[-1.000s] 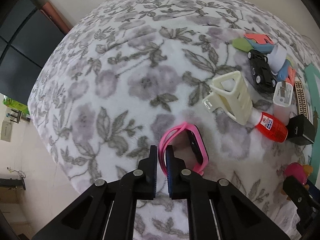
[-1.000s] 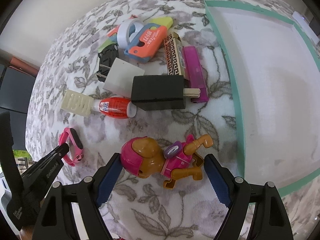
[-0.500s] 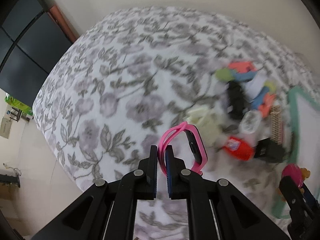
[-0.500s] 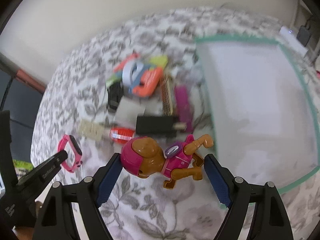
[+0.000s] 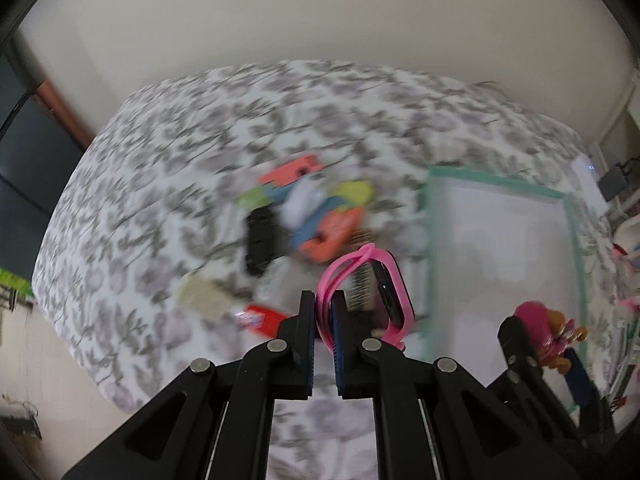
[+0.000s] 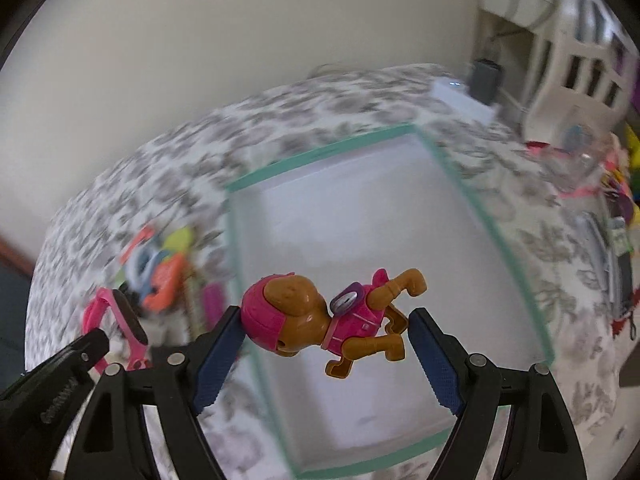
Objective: Organize rigid objects
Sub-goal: 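Carry the watch band and toy figure into the white tray and open both tools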
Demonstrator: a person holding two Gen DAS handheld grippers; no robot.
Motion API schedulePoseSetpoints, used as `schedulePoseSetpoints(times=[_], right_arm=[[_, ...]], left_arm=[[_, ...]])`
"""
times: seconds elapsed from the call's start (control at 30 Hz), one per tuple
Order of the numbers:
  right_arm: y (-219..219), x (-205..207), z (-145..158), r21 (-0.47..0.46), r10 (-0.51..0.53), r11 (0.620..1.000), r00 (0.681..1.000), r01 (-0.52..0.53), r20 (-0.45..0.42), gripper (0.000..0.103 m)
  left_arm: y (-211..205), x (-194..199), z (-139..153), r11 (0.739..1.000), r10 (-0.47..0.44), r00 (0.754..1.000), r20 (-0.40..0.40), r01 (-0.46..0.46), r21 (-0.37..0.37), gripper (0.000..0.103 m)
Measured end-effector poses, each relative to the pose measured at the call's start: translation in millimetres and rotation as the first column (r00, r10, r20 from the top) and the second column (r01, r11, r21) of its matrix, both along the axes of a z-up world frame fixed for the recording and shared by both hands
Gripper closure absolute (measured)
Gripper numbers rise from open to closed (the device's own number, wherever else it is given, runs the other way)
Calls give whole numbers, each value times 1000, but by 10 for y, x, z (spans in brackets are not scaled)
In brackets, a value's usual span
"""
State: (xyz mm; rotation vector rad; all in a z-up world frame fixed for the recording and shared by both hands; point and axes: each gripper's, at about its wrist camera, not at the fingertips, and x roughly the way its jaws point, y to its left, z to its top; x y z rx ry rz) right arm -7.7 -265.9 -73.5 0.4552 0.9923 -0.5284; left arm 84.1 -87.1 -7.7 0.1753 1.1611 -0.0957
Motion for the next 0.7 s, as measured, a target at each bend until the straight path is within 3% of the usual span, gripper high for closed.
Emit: schedulePoseSetpoints(times=[0.4, 0.6, 0.7], right_arm=[[-804, -189, -110, -58, -234, 970, 972, 236, 31, 18], [-871, -101, -196, -82, -229, 969, 972, 233, 52, 18], [-805, -23, -279, -130, -195, 972, 981, 196, 18, 18]], left_arm=[[-764, 193, -191, 985, -51, 997, -63, 40, -169, 95], [-946, 346, -388, 979, -38, 994, -103, 17, -201, 95], [-1006, 356, -530, 981, -55, 993, -102, 35, -188, 95]])
